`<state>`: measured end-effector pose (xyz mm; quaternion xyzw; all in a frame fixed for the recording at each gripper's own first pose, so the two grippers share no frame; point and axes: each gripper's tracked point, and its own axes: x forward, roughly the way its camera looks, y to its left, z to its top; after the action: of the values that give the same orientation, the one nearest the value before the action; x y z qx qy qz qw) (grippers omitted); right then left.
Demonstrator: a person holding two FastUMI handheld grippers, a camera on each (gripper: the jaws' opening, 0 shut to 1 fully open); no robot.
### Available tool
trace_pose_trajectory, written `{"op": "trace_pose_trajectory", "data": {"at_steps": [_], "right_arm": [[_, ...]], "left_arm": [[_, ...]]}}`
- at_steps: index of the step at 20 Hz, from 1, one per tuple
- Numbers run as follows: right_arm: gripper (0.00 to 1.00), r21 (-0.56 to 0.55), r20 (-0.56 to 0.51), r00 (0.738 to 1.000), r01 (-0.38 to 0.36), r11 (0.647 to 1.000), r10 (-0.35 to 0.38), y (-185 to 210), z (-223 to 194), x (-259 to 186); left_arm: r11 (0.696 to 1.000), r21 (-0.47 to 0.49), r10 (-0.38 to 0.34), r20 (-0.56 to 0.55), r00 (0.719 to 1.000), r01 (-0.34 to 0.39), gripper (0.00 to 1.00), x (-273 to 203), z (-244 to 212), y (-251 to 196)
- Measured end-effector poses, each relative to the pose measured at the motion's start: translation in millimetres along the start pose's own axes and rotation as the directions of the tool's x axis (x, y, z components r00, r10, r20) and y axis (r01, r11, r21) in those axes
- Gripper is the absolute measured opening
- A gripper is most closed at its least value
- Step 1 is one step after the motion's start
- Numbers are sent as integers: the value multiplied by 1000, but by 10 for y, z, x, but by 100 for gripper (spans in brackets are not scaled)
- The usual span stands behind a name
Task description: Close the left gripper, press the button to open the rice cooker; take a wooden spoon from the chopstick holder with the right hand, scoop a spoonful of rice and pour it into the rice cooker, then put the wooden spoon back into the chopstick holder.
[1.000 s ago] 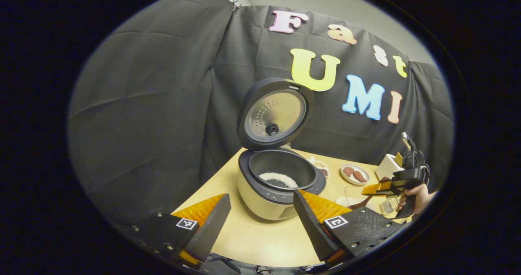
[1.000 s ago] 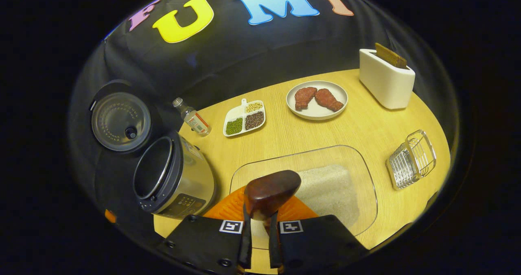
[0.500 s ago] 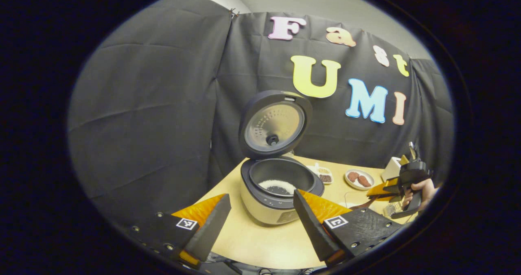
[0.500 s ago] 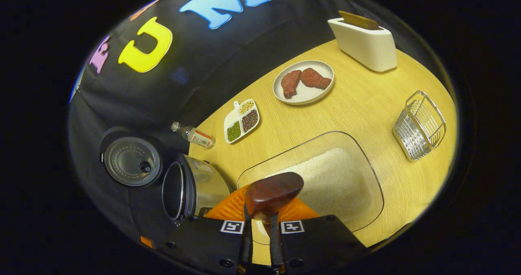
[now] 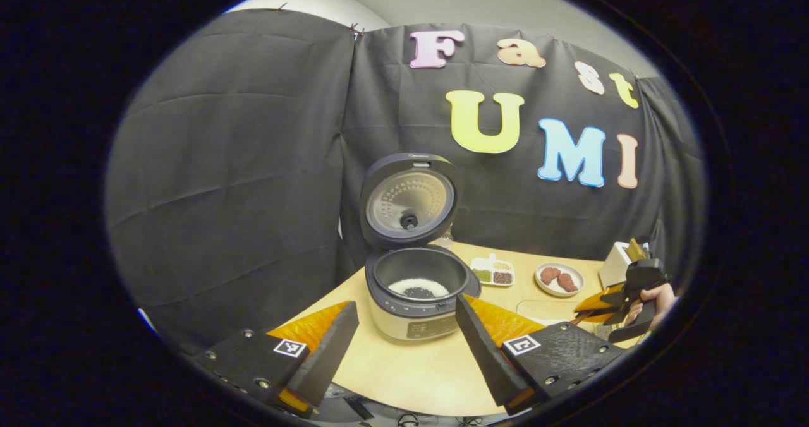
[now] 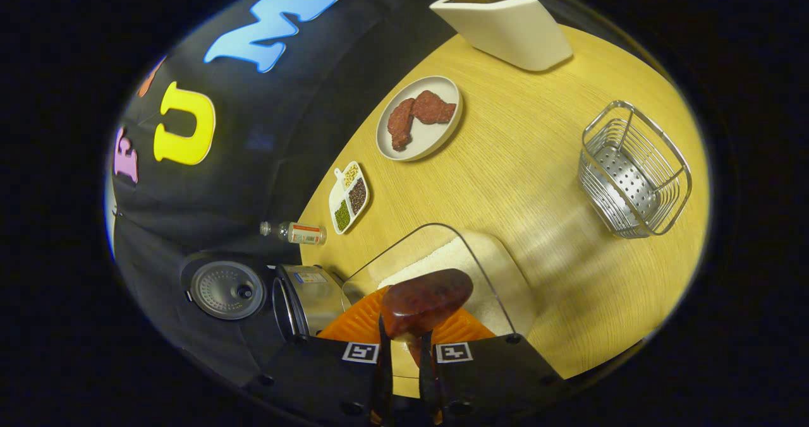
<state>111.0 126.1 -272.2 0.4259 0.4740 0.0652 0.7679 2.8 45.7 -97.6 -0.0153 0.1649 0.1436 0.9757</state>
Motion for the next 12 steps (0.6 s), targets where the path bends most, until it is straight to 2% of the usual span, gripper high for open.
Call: {"op": "trace_pose_trajectory", "data": {"at_steps": [1, 2, 5, 7, 8, 9, 10, 12], "right_arm": [[16, 24, -15, 1000, -12, 1000, 13, -35, 36, -26], [19, 38, -25, 999, -26, 999, 27, -53, 90, -64], [19, 60, -26, 997, -64, 996, 66, -81, 229, -182], [18, 99, -21, 995, -91, 991, 93, -40, 329, -276], [15, 112, -29, 994, -102, 988, 106, -17, 335, -322], [18, 121, -37, 992, -113, 986, 118, 10, 348, -367], [15, 130, -40, 991, -125, 984, 131, 53, 351, -406], [19, 151, -39, 987, -148, 977, 155, 163, 345, -470]], "left_arm": [[1000, 7, 14, -5, 1000, -14, 96, -65, -18, -74], [1000, 3, 29, -17, 999, -29, 96, -148, -71, -138], [999, -27, 29, -29, 999, -30, 97, -320, -123, -406], [999, 4, 33, -40, 999, -32, 96, -383, -169, -485], [999, 16, 30, -23, 999, -30, 98, -399, -120, -511], [1000, 21, 17, -10, 1000, -16, 98, -405, -54, -546], [1000, 24, 6, -3, 1000, -5, 98, -420, -24, -562], [1000, 26, -7, 11, 1000, 6, 96, -380, 28, -558]]}}
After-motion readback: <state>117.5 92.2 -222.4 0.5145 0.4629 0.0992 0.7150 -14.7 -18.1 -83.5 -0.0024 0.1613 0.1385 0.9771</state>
